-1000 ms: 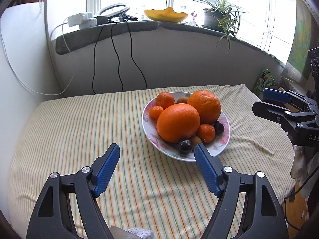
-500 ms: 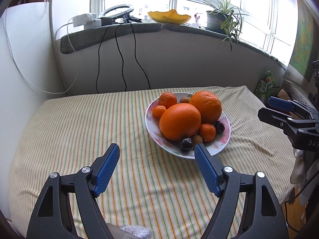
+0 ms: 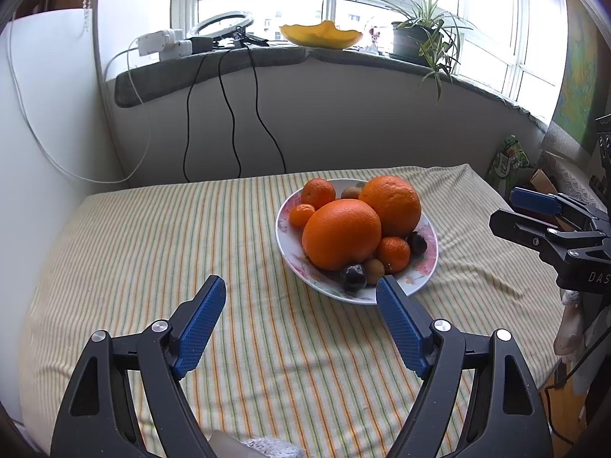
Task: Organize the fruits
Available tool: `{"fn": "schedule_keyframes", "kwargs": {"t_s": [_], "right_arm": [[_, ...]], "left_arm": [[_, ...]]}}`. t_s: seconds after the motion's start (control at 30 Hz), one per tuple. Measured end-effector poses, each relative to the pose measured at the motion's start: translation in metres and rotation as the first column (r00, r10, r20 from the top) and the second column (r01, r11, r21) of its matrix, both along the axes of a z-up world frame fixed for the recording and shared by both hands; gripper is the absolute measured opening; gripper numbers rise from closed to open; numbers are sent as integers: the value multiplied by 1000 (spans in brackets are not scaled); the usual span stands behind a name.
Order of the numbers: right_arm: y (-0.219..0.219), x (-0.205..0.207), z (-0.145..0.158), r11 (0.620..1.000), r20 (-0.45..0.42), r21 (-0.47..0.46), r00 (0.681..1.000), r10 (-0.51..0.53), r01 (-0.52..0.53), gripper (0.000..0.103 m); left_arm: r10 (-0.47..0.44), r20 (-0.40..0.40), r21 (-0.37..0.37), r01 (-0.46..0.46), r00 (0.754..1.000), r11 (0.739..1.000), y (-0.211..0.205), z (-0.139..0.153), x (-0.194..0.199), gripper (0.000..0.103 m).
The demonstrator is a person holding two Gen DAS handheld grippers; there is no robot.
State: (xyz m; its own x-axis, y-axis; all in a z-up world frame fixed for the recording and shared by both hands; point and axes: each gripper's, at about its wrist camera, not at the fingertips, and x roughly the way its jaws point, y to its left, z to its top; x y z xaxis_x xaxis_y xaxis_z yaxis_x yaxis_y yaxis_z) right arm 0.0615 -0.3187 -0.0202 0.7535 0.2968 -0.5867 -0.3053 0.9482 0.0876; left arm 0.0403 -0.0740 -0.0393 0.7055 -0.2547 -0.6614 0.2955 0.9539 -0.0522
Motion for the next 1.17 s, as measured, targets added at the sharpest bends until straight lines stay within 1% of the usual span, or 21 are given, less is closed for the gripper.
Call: {"fn": "schedule_keyframes", "kwargs": {"t_s": [0.83, 0.97, 1.17], "right_arm": [[-2, 1, -5, 1000, -18, 18, 1000, -2, 2, 88], [-3, 2, -7, 1000, -24, 23, 1000, -1, 2, 88], [-7, 5, -9, 1000, -32, 27, 999, -14, 15, 88]], "left_arm": [[-1, 6, 0, 1, 1000, 1000, 0, 0, 0, 82], [-1, 18, 5, 1, 1000, 1000, 0, 0, -1, 82], [7, 11, -8, -7, 1000, 1000, 3, -1, 2, 82]]}}
